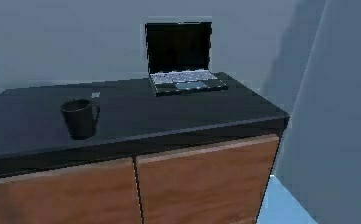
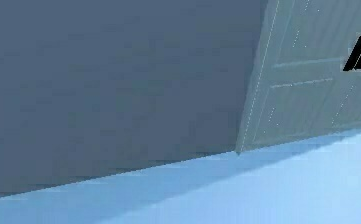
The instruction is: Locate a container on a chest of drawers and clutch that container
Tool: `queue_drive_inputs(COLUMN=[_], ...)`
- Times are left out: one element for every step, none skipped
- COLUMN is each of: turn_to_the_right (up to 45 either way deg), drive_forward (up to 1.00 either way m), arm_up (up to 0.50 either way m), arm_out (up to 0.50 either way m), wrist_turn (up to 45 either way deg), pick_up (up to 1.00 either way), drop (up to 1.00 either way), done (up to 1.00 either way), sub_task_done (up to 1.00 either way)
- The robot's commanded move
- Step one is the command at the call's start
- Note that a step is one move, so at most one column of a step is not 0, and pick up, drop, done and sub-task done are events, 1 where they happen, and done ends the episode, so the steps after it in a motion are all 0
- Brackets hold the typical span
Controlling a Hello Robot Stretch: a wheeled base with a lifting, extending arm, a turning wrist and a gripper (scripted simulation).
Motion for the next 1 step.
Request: queue_drive_inputs(turn_to_the_right=[0.0], drive_forward=[0.10], arm_up=[0.00], arm_out=[0.00], wrist_turn=[0.0], pick_up=[0.00], drop=[0.00], done=[0.00], sub_task_done=[0.00])
